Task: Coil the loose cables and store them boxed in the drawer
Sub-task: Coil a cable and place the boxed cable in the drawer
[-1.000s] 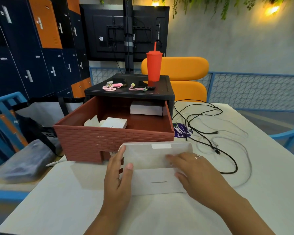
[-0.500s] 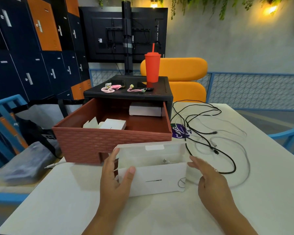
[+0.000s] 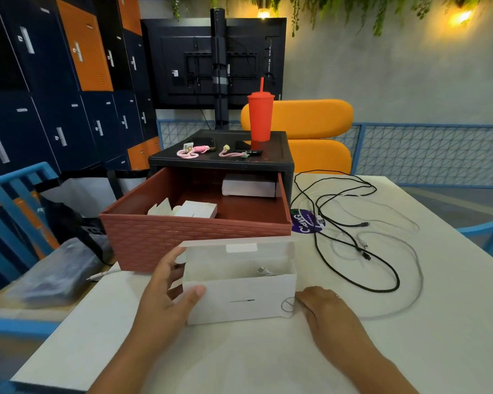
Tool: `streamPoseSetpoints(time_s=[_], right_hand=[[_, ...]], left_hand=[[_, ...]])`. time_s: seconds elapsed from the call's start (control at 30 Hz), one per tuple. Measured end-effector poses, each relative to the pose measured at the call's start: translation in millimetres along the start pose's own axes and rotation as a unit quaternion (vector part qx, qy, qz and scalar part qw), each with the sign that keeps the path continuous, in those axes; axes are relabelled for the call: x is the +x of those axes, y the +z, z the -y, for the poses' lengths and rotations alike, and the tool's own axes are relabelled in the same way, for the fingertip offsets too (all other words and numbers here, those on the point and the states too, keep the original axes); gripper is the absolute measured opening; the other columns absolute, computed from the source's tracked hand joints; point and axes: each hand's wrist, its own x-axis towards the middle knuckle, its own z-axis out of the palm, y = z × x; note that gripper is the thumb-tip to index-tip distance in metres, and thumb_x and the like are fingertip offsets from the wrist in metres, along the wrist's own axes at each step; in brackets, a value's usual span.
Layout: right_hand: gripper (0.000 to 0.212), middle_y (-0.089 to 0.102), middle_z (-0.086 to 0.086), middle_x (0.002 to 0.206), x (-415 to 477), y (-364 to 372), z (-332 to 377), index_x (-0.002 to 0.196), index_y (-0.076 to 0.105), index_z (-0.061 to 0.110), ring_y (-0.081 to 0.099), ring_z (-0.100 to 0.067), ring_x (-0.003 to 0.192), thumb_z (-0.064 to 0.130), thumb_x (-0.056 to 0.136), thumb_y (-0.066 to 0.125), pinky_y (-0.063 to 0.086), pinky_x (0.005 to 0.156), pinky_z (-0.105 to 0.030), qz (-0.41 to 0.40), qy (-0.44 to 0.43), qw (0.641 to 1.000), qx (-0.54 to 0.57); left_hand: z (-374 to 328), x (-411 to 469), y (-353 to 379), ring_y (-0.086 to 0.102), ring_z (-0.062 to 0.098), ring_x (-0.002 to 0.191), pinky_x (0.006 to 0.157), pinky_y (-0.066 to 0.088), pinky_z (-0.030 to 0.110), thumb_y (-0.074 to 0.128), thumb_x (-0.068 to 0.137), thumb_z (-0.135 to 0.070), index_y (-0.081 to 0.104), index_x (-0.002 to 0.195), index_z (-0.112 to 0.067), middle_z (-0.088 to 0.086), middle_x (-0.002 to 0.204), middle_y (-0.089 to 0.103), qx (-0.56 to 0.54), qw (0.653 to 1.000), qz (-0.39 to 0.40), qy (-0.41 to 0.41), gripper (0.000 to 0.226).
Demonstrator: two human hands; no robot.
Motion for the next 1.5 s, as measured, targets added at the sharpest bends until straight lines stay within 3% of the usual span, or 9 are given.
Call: streamPoseSetpoints(time_s=[0.07,0.23,0.4,0.73,0.87,1.0,1.3,1.4,1.5], right_hand=[[0.023,0.056,0.005,0.085,-1,0,3,0.097,0.068,0.018,0.052,-0.017,0.074,0.002,0.081,0.063,0.033,0.062,-0.018,-0.015,-0.019,1.0,-0.003],[0.022,0.04,0.02,0.082,-14,-5,0,0.11,0.062,0.026,0.042,-0.007,0.084,0.022,0.095,0.046,0.031,0.072,-0.012,0.008,-0.017,0.999,0.041],[0.027,0.047,0.026,0.079,-30,-7,-5,0.07,0.054,0.042,0.044,0.003,0.079,0.024,0.083,0.039,0.034,0.079,-0.014,0.057,-0.044,0.994,0.081],[0.031,0.048,0.036,0.086,-42,-6,-7,0.092,0.046,0.045,0.04,0.006,0.083,0.015,0.083,0.051,0.029,0.076,-0.013,0.066,-0.084,0.99,0.088],[0.018,0.045,0.035,0.086,-45,-6,13,0.087,0.061,0.034,0.036,0.011,0.086,0.034,0.081,0.044,0.027,0.078,-0.013,0.09,-0.099,0.984,0.118],[0.054,0.04,0.028,0.091,-39,5,37,0.106,0.062,0.035,0.03,0.011,0.084,0.062,0.07,0.032,0.024,0.083,-0.009,0.089,-0.126,0.983,0.097],[0.046,0.058,0.007,0.104,-33,6,47,0.095,0.064,0.029,0.035,-0.002,0.086,0.05,0.074,0.028,0.025,0.078,-0.005,0.121,-0.176,0.97,0.118],[0.021,0.051,0.023,0.091,-34,3,44,0.097,0.052,0.035,0.037,0.006,0.082,0.031,0.081,0.04,0.028,0.08,-0.008,0.115,-0.149,0.972,0.143],[0.025,0.05,0.033,0.088,-36,-5,39,0.091,0.045,0.044,0.044,0.008,0.085,0.022,0.079,0.043,0.031,0.076,-0.008,0.073,-0.105,0.972,0.197]], left_hand=[[-4,3,-6,0.057,0.013,0.107,0.084,0.052,0.032,0.069,0.079,-0.009,0.041,0.122,-0.046,-0.007,0.117,0.059,0.005,1.0,0.004,-0.013,0.063],[-21,10,-18,0.054,-0.002,0.092,0.067,0.045,0.012,0.067,0.079,-0.004,0.041,0.12,-0.039,-0.021,0.103,0.055,0.028,0.999,-0.017,-0.008,0.059],[-32,13,-28,0.054,-0.006,0.086,0.067,0.045,0.012,0.065,0.08,0.0,0.041,0.115,-0.038,-0.028,0.096,0.054,0.036,0.999,-0.032,0.005,0.057],[-28,13,-22,0.062,-0.008,0.088,0.066,0.05,0.008,0.063,0.081,0.004,0.044,0.11,-0.041,-0.03,0.091,0.065,0.028,1.0,0.013,0.003,0.056],[-30,12,-16,0.059,-0.019,0.083,0.064,0.049,0.005,0.06,0.082,0.008,0.045,0.114,-0.033,-0.023,0.097,0.061,0.013,1.0,0.026,0.009,0.055],[-24,13,-11,0.062,-0.005,0.093,0.074,0.052,0.01,0.06,0.083,0.007,0.043,0.121,-0.029,-0.016,0.106,0.062,0.001,1.0,0.028,0.005,0.055],[-7,15,-5,0.054,0.008,0.106,0.089,0.045,0.02,0.068,0.081,-0.003,0.042,0.131,-0.028,-0.011,0.119,0.055,0.081,0.997,0.0,-0.001,0.062],[-3,17,-4,0.054,0.014,0.11,0.098,0.047,0.037,0.072,0.078,-0.006,0.043,0.132,-0.027,-0.006,0.126,0.055,0.095,0.995,-0.005,0.008,0.065],[-1,17,-2,0.052,0.014,0.11,0.095,0.047,0.031,0.074,0.076,-0.007,0.043,0.133,-0.024,-0.007,0.129,0.049,0.113,0.993,-0.019,0.013,0.066]])
